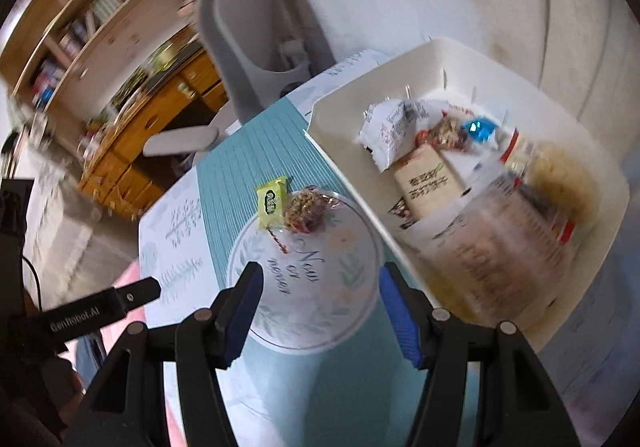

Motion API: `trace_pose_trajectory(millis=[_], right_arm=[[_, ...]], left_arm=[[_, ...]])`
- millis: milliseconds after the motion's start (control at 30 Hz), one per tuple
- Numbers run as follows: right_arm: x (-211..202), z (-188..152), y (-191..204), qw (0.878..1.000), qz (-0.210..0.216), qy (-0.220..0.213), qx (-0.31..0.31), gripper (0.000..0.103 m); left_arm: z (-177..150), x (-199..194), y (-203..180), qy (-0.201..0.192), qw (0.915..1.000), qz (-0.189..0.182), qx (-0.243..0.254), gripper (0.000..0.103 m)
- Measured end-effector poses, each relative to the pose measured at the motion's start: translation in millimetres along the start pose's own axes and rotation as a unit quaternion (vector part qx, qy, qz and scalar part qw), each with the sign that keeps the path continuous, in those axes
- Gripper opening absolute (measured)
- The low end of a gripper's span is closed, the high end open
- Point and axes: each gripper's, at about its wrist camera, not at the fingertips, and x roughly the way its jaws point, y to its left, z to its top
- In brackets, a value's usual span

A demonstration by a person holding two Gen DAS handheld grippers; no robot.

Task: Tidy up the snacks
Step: 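Withdraw both tools from the tray toward the snack plate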

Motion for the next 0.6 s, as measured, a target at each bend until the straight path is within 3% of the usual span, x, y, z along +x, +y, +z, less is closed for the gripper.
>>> trace_pose_trajectory(millis=[300,600], right_arm=[[24,8,17,0.995,-0.01,-0.011,0.094,0.061],[64,7,31,0.991,-0.021,-0.024,0.129,0.061]], left_arm=[[49,10,-3,0.0,0.9992,-0.032,0.024,0.083],[94,35,-20,-0.001,0.9981,-0.058,0.021,0.083]])
